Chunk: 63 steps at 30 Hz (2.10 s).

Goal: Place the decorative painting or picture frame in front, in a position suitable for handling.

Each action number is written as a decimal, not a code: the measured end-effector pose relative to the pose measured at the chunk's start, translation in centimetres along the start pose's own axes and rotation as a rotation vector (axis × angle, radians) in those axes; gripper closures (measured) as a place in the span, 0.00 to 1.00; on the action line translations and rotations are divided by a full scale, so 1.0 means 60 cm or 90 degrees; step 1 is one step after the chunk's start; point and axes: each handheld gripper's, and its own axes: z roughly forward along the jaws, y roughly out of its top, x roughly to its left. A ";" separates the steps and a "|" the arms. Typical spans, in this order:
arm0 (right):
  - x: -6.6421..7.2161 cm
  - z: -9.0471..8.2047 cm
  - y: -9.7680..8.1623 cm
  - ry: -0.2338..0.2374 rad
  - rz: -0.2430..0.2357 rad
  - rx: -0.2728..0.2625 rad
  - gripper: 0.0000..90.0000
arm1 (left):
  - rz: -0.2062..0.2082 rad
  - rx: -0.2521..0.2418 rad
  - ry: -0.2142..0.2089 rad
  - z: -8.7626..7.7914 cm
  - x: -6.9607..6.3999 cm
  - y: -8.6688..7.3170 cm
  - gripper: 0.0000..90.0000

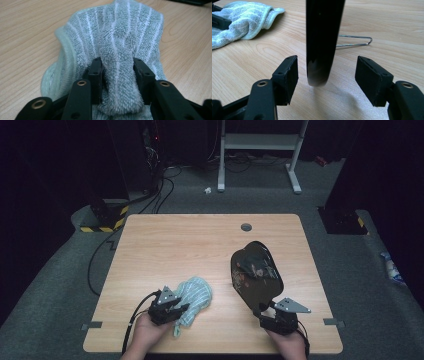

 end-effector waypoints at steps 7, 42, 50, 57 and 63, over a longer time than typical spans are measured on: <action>-0.004 0.001 0.001 -0.004 0.015 0.003 0.39 | -0.021 -0.009 -0.008 0.001 0.015 -0.005 0.73; 0.003 0.001 0.000 0.011 -0.008 0.004 0.38 | 0.001 -0.131 0.018 -0.045 -0.016 0.006 0.76; 0.004 0.000 -0.001 0.012 -0.009 0.003 0.38 | 0.004 -0.184 0.020 -0.060 -0.023 0.014 0.76; 0.005 0.000 -0.001 0.017 -0.013 0.004 0.38 | 0.005 -0.217 0.003 -0.061 -0.031 0.033 0.76; 0.004 -0.002 -0.002 0.010 -0.005 -0.005 0.40 | 0.005 -0.237 -0.009 -0.057 -0.047 0.064 0.77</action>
